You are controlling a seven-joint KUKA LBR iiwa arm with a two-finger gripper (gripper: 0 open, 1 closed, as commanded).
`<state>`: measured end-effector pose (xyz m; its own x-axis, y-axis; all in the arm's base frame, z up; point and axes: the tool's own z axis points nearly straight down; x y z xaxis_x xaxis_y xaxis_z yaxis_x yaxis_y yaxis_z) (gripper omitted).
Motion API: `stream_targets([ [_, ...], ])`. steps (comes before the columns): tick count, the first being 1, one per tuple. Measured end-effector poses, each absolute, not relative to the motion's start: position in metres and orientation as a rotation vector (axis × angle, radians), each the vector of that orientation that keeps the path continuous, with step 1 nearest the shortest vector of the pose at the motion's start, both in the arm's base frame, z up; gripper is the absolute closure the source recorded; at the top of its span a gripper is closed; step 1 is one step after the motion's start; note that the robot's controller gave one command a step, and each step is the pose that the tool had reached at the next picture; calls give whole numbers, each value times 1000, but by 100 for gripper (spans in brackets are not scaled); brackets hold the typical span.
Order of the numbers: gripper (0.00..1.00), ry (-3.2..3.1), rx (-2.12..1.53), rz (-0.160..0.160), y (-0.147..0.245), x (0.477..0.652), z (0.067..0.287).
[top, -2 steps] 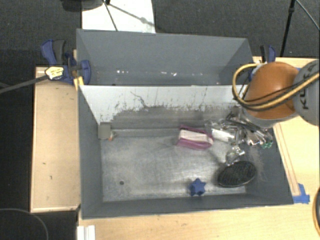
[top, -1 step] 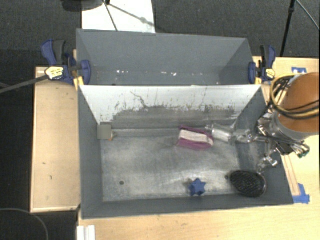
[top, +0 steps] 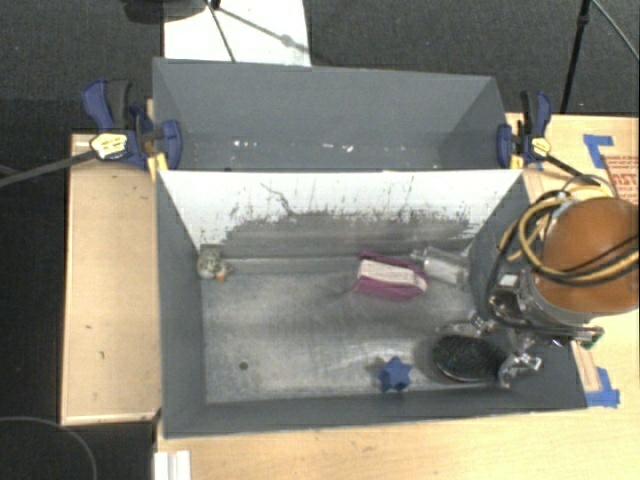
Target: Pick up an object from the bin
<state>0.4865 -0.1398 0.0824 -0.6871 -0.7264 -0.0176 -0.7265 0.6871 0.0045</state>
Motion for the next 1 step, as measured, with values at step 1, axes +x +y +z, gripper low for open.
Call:
stream_targets([
  [1,100,2882,-1232,5,-147,485,82],
])
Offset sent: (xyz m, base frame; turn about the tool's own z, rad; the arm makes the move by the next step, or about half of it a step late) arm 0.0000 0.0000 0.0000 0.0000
